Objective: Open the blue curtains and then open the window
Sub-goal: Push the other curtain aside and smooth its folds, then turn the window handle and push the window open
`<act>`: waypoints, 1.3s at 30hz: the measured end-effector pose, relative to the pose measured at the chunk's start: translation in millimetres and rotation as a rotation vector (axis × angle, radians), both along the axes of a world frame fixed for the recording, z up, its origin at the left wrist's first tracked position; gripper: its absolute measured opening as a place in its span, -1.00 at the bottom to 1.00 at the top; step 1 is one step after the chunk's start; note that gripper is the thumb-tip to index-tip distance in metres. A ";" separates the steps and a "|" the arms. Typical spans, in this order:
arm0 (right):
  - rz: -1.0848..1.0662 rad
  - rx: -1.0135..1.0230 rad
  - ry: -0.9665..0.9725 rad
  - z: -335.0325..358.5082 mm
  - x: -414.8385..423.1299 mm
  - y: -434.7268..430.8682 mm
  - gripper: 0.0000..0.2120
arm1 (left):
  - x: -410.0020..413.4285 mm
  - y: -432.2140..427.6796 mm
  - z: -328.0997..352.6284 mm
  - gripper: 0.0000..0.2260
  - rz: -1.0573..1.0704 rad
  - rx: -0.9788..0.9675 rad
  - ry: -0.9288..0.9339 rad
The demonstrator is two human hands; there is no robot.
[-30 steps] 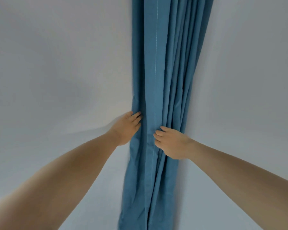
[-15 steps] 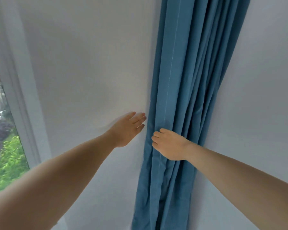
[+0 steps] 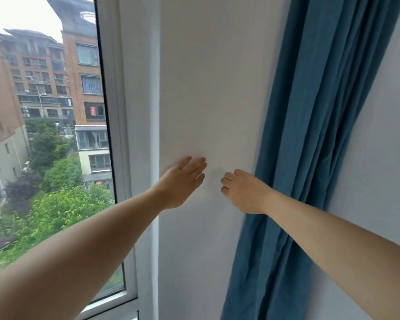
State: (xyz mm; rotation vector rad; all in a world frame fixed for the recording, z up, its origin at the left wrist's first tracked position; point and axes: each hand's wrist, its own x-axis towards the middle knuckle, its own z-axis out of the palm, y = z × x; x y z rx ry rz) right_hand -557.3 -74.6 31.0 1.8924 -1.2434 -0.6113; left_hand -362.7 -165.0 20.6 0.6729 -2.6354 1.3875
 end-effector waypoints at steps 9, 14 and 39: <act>0.058 -0.174 -0.092 1.5 111.5 -1.4 -0.82 | 123.6 11.2 -13.7 -0.51 0.008 0.046 0.055; 0.111 -0.208 -0.249 2.3 161.2 -4.5 -0.82 | 182.9 21.9 -15.1 -0.51 0.051 0.086 0.126; 0.470 0.154 -0.933 -65.2 426.4 -95.1 -0.74 | 420.4 63.9 -85.0 -0.52 0.746 0.393 0.936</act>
